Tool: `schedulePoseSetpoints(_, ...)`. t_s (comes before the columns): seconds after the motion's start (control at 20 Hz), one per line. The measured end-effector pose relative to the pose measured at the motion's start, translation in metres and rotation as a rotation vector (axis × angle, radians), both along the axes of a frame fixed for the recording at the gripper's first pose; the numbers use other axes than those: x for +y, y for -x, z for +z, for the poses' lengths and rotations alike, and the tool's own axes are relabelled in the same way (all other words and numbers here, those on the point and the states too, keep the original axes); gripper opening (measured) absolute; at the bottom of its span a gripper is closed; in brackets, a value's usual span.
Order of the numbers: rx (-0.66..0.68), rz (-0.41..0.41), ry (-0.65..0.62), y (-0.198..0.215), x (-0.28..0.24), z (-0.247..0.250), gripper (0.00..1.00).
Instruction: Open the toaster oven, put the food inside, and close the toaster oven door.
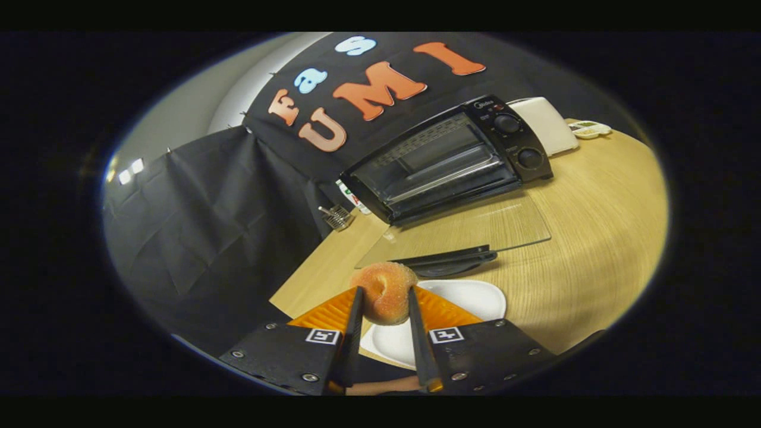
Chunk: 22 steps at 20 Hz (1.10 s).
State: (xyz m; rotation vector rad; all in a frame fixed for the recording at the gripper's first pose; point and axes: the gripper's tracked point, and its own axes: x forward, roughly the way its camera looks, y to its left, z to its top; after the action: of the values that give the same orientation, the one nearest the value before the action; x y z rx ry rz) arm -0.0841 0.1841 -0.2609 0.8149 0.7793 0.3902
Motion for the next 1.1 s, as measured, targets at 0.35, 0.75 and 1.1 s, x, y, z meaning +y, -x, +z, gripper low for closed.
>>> schedulePoseSetpoints(0.35,0.019,-0.079,-0.114,-0.052,0.005,0.010,0.40)
schedulePoseSetpoints(0.75,0.033,-0.168,-0.173,-0.120,0.009,0.012,0.40)
schedulePoseSetpoints(1.1,0.049,-0.259,-0.146,-0.175,-0.007,-0.010,0.40)
